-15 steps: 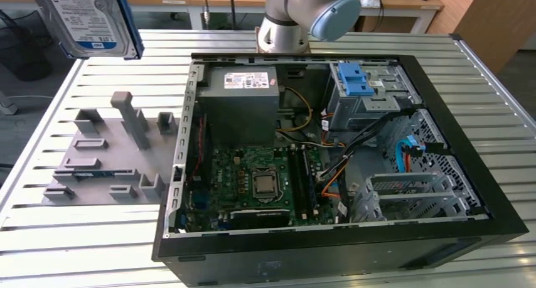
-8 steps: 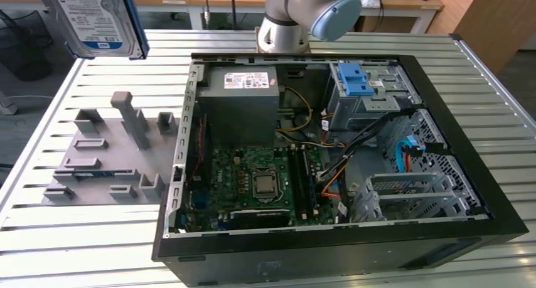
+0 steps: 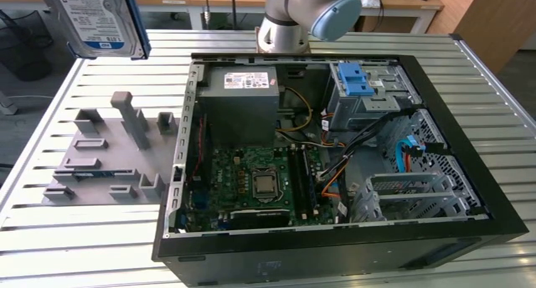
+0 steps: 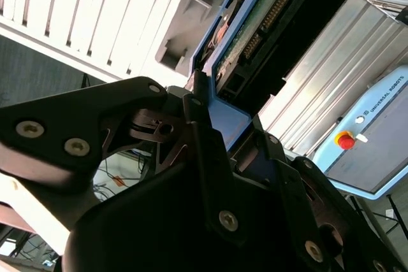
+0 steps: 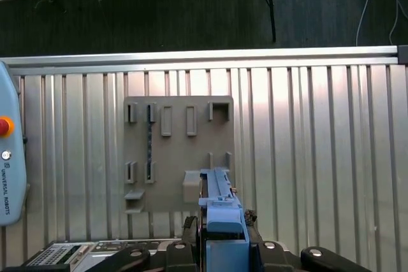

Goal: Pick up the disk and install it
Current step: 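Pick up the disk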

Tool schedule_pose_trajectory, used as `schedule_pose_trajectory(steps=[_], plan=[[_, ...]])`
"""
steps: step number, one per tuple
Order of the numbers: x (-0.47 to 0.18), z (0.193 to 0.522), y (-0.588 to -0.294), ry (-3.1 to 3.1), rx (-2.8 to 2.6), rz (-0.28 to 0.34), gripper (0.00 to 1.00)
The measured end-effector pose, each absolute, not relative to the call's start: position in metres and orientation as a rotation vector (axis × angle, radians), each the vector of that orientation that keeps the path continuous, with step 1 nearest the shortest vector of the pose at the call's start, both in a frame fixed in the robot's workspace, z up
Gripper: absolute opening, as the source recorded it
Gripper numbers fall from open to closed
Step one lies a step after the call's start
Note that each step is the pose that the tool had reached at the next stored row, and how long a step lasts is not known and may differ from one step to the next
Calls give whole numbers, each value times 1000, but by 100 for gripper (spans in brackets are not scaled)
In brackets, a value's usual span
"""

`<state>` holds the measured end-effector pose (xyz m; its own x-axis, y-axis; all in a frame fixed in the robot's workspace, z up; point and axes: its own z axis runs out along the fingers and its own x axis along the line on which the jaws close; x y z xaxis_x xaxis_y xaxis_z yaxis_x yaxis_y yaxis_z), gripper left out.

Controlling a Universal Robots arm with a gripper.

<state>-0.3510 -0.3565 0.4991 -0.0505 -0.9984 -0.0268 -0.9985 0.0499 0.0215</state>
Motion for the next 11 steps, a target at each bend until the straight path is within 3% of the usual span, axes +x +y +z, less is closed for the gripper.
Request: schedule_pose_trajectory(steps=[11], plan=[[-341, 499, -357, 2273, -2162, 53, 37]])
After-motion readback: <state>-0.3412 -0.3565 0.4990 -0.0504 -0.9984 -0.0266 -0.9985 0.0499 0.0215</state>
